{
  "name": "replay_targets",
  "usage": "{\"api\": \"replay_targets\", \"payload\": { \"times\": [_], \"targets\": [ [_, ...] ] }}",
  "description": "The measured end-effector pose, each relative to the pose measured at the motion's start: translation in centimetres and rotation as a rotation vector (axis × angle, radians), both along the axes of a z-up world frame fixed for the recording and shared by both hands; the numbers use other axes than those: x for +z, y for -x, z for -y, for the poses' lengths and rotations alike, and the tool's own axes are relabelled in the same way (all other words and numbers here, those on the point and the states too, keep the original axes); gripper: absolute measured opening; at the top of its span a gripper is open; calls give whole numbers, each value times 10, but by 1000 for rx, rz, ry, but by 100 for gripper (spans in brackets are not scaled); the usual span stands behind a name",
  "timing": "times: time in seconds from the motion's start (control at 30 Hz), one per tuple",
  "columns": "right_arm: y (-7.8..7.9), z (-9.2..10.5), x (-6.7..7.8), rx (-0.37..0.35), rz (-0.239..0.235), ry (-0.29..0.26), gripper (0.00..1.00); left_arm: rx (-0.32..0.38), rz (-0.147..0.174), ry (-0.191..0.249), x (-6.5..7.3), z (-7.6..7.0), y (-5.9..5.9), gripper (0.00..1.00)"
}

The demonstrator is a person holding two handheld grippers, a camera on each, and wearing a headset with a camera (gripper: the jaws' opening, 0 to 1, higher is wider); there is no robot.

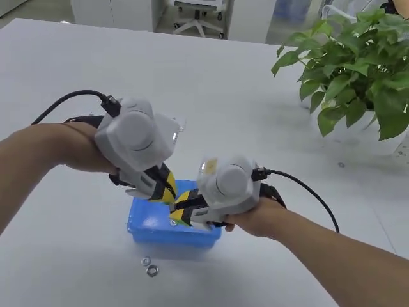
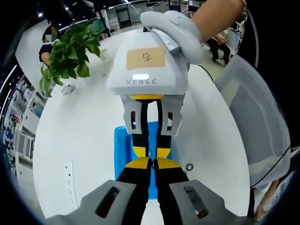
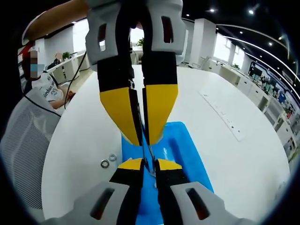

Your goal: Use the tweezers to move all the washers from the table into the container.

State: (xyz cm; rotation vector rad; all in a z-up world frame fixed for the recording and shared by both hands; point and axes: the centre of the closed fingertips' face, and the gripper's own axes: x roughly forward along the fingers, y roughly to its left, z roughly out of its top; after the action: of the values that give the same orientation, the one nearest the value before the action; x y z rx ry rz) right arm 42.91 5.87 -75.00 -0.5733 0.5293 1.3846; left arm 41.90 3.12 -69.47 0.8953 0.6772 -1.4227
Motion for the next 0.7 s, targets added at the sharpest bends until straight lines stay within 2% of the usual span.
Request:
{"api": "replay_targets", "payload": {
  "times": [0.27, 0.7],
  "targets": [
    [11, 0, 14, 3, 19, -7, 11, 3, 4, 3, 14, 1, 12, 6],
    [41, -3, 27, 6, 35, -24, 11, -4, 6, -10, 26, -2, 40, 6]
  ]
}}
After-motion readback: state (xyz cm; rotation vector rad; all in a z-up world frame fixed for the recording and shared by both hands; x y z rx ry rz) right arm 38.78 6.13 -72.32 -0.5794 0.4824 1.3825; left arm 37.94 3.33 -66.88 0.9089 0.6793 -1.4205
